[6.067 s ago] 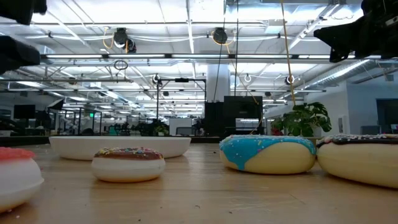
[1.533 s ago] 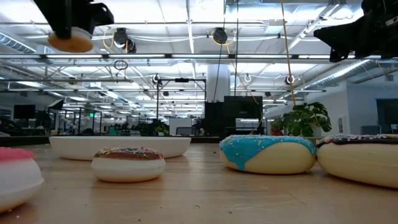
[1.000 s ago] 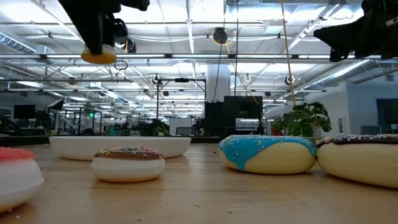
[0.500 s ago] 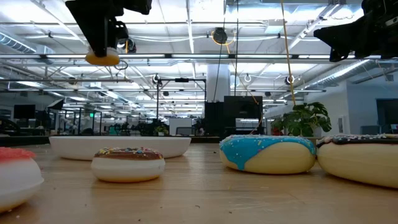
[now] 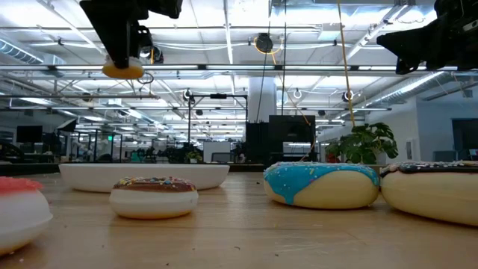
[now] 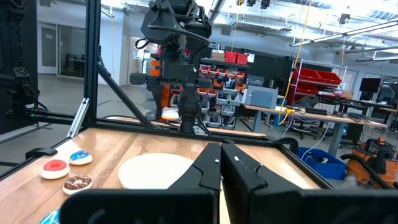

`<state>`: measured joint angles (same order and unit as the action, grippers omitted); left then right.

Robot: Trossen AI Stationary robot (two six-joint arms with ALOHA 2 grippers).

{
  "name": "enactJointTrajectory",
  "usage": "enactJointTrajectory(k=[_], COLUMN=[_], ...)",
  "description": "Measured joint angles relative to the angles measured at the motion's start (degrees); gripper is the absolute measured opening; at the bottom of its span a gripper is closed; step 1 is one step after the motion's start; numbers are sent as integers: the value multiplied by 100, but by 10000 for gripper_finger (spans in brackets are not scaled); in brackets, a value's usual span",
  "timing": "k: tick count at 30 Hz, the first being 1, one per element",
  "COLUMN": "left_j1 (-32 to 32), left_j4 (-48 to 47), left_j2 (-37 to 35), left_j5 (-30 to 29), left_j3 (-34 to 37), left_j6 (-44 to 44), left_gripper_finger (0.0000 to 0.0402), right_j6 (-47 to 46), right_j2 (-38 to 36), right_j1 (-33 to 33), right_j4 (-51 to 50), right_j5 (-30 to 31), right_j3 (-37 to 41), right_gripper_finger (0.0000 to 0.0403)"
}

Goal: Pick & Place donuts
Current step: Put the small white donut on the white plate

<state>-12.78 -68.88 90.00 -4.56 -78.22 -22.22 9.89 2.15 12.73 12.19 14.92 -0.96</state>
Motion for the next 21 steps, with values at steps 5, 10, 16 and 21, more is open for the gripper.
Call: enactJointTrajectory(k=[5, 10, 16, 21], left_j1=[0, 68, 429, 677], left_j4=[0, -38, 2, 55], left_j2=[0, 0, 0, 90], left_j5=[-51, -442, -503, -498], left_j3=[0, 0, 0, 1], left_j6=[31, 68, 59, 135], left_gripper_finger=[202, 202, 202, 202], right_j6=[0, 0, 0, 0], right_j2=[0, 0, 2, 2], right_j1=[0, 1, -2, -2], right_j4=[2, 14, 52, 52], right_j5=[0, 0, 0, 0], right_j3=[-2, -1, 0, -1], right_gripper_finger=[0, 0, 0, 0])
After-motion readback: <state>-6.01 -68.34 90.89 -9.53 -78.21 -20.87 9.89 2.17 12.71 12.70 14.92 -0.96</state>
